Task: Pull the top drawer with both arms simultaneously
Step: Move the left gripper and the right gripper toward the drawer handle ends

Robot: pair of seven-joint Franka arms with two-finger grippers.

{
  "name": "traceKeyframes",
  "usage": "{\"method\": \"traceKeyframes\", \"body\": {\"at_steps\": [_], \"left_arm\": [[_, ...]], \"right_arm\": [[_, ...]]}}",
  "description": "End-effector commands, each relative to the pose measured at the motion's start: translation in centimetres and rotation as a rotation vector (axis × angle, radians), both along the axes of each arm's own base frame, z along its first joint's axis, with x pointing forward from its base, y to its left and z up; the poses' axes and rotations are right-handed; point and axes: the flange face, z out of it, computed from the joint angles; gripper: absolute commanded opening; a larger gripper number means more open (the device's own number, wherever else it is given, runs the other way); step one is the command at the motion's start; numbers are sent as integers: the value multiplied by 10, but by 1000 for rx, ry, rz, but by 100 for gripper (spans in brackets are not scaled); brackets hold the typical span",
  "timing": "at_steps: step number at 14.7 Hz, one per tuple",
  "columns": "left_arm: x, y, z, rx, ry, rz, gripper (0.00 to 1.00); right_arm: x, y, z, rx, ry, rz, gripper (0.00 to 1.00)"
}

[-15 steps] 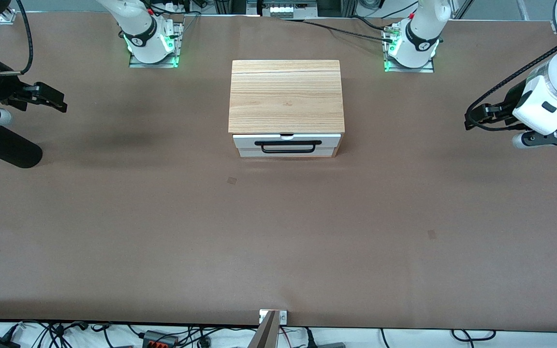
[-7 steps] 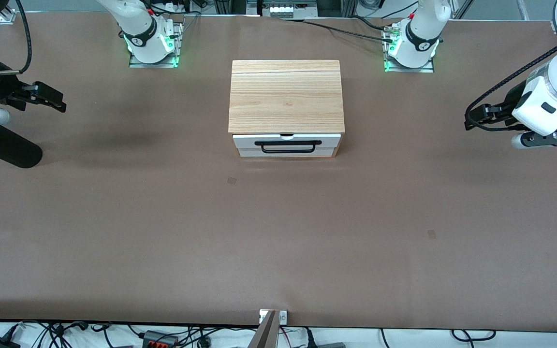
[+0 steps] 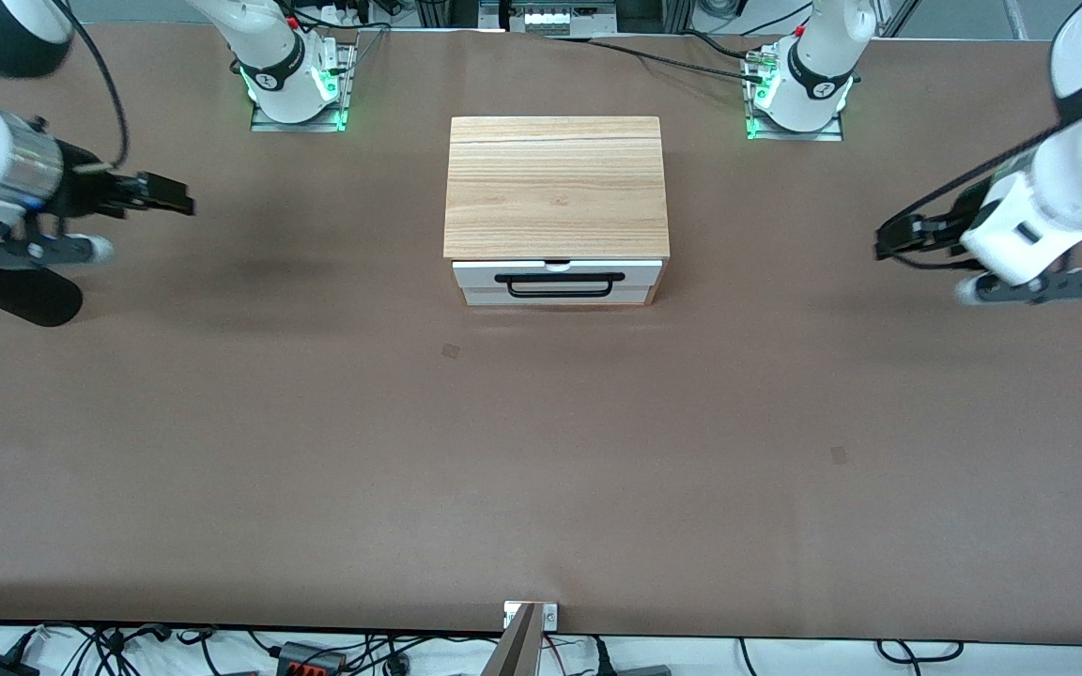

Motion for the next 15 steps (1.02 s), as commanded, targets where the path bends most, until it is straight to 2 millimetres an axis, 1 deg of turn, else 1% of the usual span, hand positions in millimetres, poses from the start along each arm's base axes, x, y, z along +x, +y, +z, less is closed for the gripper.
{"method": "traceKeyframes", "body": {"at_steps": [1, 2, 3, 4, 5, 7, 8, 9, 11, 12, 13, 14, 15], "left_arm": [[28, -9, -45, -179, -7, -156, 100], [34, -13, -64, -268, 13, -185, 100], [39, -19, -84, -391, 32, -177, 100], [44, -16, -103, -473, 43, -179, 100], [49, -15, -123, -545, 42, -201, 100], [57, -22, -152, -630, 8, -252, 100], [60, -28, -168, -651, -4, -282, 100], [62, -33, -182, -702, -19, -283, 100], [62, -45, -222, -851, -16, -256, 100], [61, -51, -244, -938, -28, -238, 100], [58, -57, -259, -995, -25, -208, 100], [52, -70, -268, -1038, -13, -181, 100], [44, -78, -280, -1057, -7, -144, 100]], "right_arm": [[16, 28, -39, 147, 88, -12, 100], [23, 36, -53, 207, 101, -35, 100], [31, 44, -69, 265, 106, -66, 100], [36, 53, -80, 324, 112, -87, 100], [41, 70, -91, 384, 113, -96, 100], [44, 107, -105, 466, 98, -110, 100], [44, 121, -112, 518, 86, -114, 100], [44, 132, -126, 587, 70, -104, 100], [47, 142, -165, 733, 43, -71, 100], [47, 147, -179, 804, 28, -78, 100], [43, 153, -196, 878, 11, -97, 100], [41, 158, -203, 938, -11, -106, 100], [37, 168, -212, 972, -22, -110, 100]]}}
